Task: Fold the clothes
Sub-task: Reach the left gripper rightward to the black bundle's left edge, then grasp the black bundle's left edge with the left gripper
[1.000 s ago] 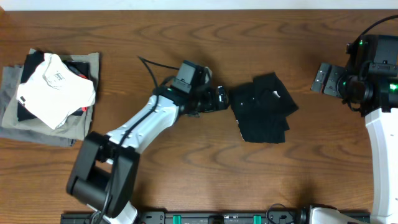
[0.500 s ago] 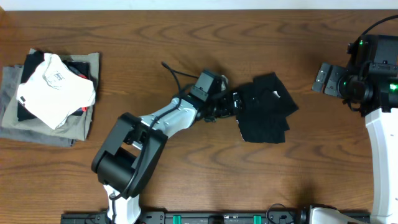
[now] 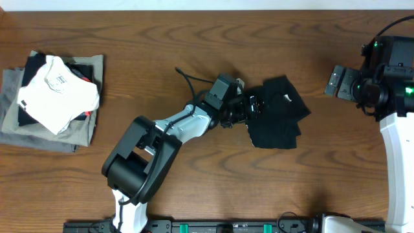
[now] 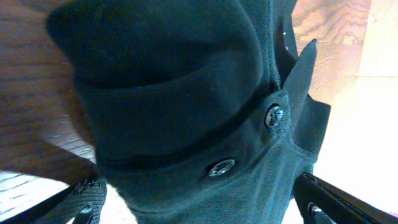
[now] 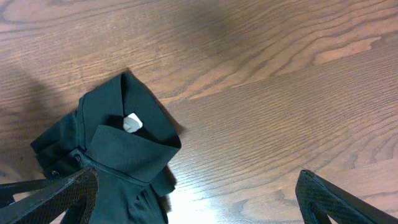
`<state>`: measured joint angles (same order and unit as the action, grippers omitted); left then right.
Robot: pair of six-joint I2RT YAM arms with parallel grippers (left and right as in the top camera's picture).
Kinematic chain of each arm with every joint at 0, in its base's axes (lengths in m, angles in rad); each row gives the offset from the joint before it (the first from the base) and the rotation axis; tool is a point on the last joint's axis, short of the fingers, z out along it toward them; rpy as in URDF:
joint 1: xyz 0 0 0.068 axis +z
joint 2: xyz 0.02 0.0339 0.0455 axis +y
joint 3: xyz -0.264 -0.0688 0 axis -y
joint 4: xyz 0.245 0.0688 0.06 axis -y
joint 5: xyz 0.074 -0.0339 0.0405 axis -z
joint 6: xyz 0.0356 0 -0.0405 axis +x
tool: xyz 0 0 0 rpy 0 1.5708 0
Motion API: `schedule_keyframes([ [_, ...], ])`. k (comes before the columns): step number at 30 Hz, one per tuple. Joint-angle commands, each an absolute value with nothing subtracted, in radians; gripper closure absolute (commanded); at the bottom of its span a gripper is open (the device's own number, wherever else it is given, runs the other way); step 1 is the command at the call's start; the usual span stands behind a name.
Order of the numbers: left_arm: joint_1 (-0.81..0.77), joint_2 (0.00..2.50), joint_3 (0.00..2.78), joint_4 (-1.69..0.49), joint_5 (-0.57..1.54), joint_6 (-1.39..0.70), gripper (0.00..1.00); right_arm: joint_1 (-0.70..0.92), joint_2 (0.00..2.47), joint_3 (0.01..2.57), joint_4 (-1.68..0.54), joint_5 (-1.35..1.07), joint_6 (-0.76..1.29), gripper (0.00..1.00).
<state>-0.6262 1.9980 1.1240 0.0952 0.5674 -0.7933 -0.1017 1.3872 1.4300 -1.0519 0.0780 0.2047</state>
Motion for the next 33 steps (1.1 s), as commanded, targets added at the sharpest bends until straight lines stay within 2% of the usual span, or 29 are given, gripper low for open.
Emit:
schedule_keyframes([
  [1, -0.641, 2.022, 1.117, 0.096, 0.517, -0.849, 0.02, -0.105, 1.388, 1.441, -1.052, 0.074, 0.216, 0.01],
  [15, -0.671, 2.022, 1.117, 0.1, 0.406, -0.874, 0.01, -0.105, 1.388, 1.439, -1.063, 0.065, 0.216, 0.01],
  [16, -0.672, 2.022, 1.117, 0.101, 0.401, -0.874, 0.03, -0.105, 1.388, 1.439, -1.064, 0.066, 0.216, 0.01],
  [18, -0.672, 2.023, 1.117, 0.104, 0.383, -0.874, 0.18, -0.105, 1.388, 1.439, -1.066, 0.064, 0.216, 0.01],
  [19, -0.673, 2.023, 1.117, 0.104, 0.375, -0.874, 0.21, -0.105, 1.388, 1.439, -1.066, 0.064, 0.216, 0.01],
  [21, -0.676, 2.023, 1.117, 0.104, 0.351, -0.874, 0.26, -0.105, 1.388, 1.439, -1.066, 0.064, 0.216, 0.01],
  [26, -0.685, 2.023, 1.117, 0.131, 0.337, -0.873, 0.28, -0.105, 1.388, 1.439, -1.067, 0.064, 0.216, 0.01],
  [28, -0.687, 2.023, 1.117, 0.144, 0.334, -0.864, 0.37, -0.105, 1.388, 1.439, -1.066, 0.063, 0.216, 0.01],
  [31, -0.696, 2.023, 1.117, 0.141, 0.29, -0.854, 0.6, -0.105, 1.388, 1.439, -1.067, 0.064, 0.216, 0.01],
  [33, -0.699, 2.023, 1.117, 0.141, 0.266, -0.83, 0.67, -0.105, 1.388, 1.439, -1.067, 0.064, 0.216, 0.01],
])
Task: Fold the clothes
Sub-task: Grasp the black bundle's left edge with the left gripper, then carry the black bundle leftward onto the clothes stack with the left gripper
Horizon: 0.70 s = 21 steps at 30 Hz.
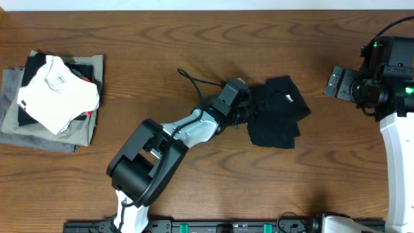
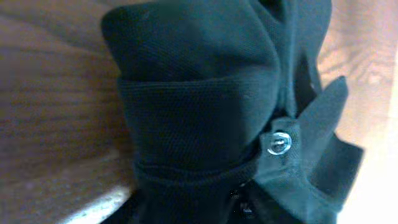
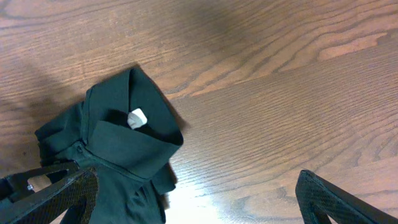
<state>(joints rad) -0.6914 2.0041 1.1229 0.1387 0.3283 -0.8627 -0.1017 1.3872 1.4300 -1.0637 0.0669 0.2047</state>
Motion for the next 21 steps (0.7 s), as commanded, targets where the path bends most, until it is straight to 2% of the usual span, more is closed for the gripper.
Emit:
schedule_keyframes([
  [1, -0.699, 2.023, 1.117, 0.145, 0.263, -0.808, 0.7, -0.105, 1.388, 1.439, -1.067, 0.064, 0.216, 0.01],
  [7, -0.686, 2.023, 1.119, 0.152, 0.26, -0.649, 0.88, -0.105, 1.388, 1.439, -1.067, 0.064, 0.216, 0.01],
  [12, -0.636, 2.017, 1.121, 0.151, 0.26, -0.462, 0.9, -0.105, 1.388, 1.439, -1.07, 0.064, 0.216, 0.01],
  [21, -0.481, 2.012, 1.137, 0.152, 0.26, -0.256, 0.9, -0.105, 1.388, 1.439, -1.07, 0.064, 0.216, 0.01],
])
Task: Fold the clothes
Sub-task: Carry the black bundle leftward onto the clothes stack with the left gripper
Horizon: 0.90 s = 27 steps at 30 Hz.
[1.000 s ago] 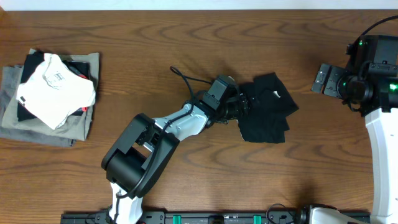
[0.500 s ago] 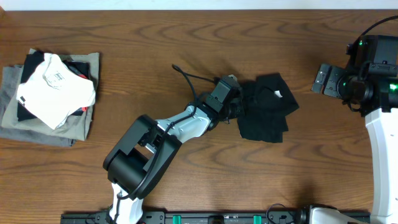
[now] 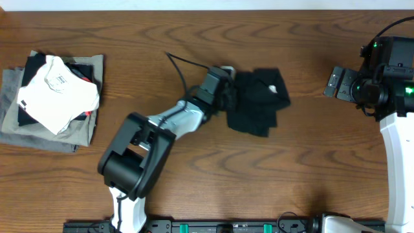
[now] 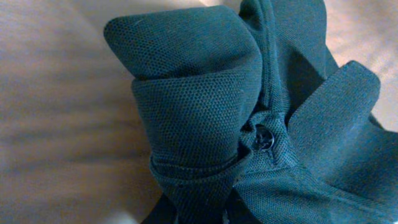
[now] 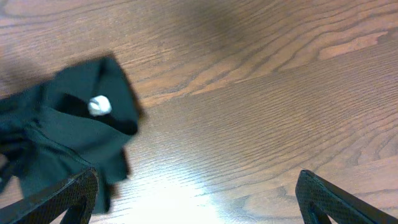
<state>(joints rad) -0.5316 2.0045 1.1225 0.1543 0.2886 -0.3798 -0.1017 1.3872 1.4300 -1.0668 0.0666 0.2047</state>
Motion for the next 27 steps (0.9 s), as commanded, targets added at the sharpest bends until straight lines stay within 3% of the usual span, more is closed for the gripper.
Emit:
schedule_keyframes([
  [1, -0.461, 2.012, 1.137, 0.152, 0.26, -0.233, 0.9, -0.105, 1.388, 1.439, -1.07, 0.064, 0.216, 0.01],
  [27, 0.078, 1.982, 1.176, 0.193, 0.215, -0.078, 0.94, -0.105, 1.388, 1.439, -1.096, 0.064, 0.216, 0.01],
])
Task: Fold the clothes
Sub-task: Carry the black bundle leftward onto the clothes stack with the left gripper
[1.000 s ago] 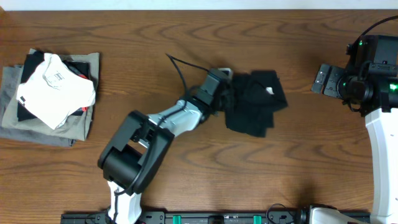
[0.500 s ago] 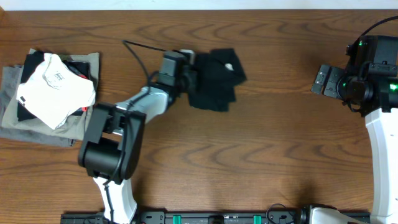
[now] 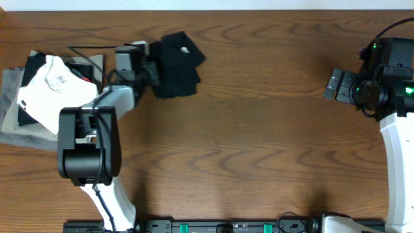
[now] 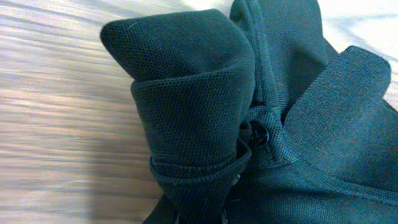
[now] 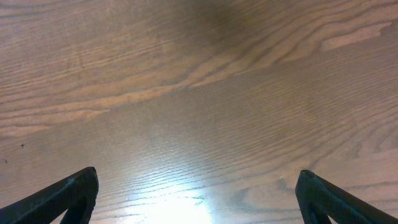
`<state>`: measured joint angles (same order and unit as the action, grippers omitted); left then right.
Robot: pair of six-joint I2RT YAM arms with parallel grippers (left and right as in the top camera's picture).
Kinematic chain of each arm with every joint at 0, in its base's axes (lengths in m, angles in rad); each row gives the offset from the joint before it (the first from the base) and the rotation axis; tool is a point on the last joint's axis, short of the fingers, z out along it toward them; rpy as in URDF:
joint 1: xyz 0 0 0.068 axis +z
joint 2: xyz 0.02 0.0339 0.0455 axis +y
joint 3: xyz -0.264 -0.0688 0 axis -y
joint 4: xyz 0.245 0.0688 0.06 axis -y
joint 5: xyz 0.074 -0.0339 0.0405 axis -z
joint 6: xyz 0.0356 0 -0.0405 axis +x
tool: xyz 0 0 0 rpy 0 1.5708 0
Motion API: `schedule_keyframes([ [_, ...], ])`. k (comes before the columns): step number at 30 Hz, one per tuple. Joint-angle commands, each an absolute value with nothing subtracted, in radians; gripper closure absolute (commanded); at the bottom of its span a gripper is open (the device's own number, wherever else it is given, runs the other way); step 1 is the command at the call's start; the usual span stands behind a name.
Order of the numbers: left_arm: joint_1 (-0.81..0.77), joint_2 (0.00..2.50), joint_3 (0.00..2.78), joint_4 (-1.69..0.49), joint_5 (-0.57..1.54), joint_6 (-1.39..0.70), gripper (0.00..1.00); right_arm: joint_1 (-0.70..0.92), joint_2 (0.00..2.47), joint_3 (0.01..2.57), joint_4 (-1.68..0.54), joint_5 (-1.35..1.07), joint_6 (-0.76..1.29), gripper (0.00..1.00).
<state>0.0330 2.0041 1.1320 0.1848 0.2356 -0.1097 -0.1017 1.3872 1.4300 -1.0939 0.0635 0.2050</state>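
Note:
A folded dark green polo shirt with a white neck label hangs at the table's back left, held by my left gripper, which is shut on its bunched edge. The left wrist view is filled by the shirt, a button showing at the fold; the fingertips are buried in cloth. A stack of folded clothes topped by a white garment lies at the far left, just left of the gripper. My right gripper stands open over bare wood at the right, nothing between its fingers.
The wooden table spreads from the middle to the right. The right arm's body stands at the right edge. A black rail runs along the front edge.
My left gripper has carried the dark shirt from the table's middle back to the back left, beside the stack. The shirt has left the right wrist view. The right arm has not moved.
The left gripper was open round the folded dark shirt right of the table's middle. Then it was shut on the shirt's edge. Then the shirt was a little further left, and now it is held at the back left next to the stack.

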Motion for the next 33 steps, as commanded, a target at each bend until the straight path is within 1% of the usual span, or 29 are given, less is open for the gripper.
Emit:
schedule_keyframes([
  [1, 0.098, 1.973, 1.181, 0.194, 0.215, -0.078, 0.94, -0.105, 1.388, 1.439, -1.096, 0.064, 0.216, 0.01],
  [11, 0.245, 1.847, 1.216, 0.18, 0.216, -0.079, 0.94, -0.104, 1.388, 1.439, -1.097, 0.063, 0.217, 0.01],
  [21, 0.353, 1.709, 1.216, 0.093, 0.215, -0.079, 0.94, -0.104, 1.388, 1.439, -1.097, 0.063, 0.216, 0.01],
  [29, 0.473, 1.671, 1.216, -0.015, 0.215, -0.08, 0.94, -0.104, 1.388, 1.439, -1.106, 0.062, 0.217, 0.01],
  [33, 0.529, 1.67, 1.216, -0.07, 0.215, -0.115, 0.94, -0.104, 1.388, 1.439, -1.106, 0.052, 0.217, 0.01],
])
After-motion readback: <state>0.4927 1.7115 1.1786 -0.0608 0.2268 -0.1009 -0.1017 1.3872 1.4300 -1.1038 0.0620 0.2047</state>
